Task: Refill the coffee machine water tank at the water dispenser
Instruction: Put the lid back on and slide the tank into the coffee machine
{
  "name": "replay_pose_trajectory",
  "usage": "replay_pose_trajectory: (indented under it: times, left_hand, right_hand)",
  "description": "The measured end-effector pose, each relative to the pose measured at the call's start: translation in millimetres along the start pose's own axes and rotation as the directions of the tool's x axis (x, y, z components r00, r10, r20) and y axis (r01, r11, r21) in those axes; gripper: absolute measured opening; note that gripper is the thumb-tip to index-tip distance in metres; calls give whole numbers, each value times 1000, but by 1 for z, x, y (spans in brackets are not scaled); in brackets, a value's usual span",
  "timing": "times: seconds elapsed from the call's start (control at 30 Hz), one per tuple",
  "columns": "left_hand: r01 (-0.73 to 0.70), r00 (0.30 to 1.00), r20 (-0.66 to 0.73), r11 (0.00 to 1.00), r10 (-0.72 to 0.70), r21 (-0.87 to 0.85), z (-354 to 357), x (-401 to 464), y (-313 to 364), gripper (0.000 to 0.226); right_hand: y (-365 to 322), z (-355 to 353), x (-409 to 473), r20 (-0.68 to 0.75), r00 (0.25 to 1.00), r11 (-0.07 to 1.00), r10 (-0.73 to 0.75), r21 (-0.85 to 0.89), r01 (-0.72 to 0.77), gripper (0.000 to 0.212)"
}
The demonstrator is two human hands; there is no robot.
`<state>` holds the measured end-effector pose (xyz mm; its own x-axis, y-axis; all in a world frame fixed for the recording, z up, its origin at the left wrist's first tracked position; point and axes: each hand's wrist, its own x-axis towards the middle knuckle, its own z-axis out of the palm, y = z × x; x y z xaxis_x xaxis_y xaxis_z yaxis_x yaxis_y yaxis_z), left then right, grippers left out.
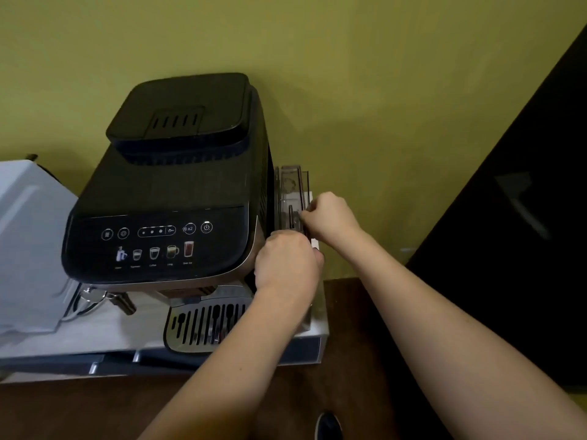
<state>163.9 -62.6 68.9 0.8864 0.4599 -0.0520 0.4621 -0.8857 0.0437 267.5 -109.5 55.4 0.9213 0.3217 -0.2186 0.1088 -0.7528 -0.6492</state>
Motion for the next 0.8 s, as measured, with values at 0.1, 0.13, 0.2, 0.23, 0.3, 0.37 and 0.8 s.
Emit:
replay_pose_trajectory:
  times: [0.1,0.13,0.2,0.23,0.3,0.37,0.8]
  left_hand:
    - [39,998,44,999,-38,-27,7,2,-1,49]
    - [56,997,57,997,-53,-47,9,1,-1,49]
    - [63,996,59,996,-59,-62,11,-1,-2,48]
    - [53,997,52,997,-50,-59,12,-2,-3,47]
    - [19,999,42,999,-17,-47,13,-5,-3,42]
    - [-11,999,50,999,13,-43,14,-7,-4,32]
    - [-33,999,27,999,33,13,17,-13,-2,22]
  right_hand:
    - [-2,3,-5,9,1000,999,3,-36,-2,32]
    - [-3,2,-7,1,1000,999,-2,-54,2,35]
    - [-4,1,-10,-22,1000,997,-12,-82,10,38]
    - [-4,0,-12,-33,999,996,-8,-86,5,37]
    - [-2,-1,-14,-41,999,994,6,-112,-11,28]
    - [0,1,-16,-42,999,992,19,-123,-24,14]
    - [-1,5,-17,-23,1000,989,8,-145,-11,23]
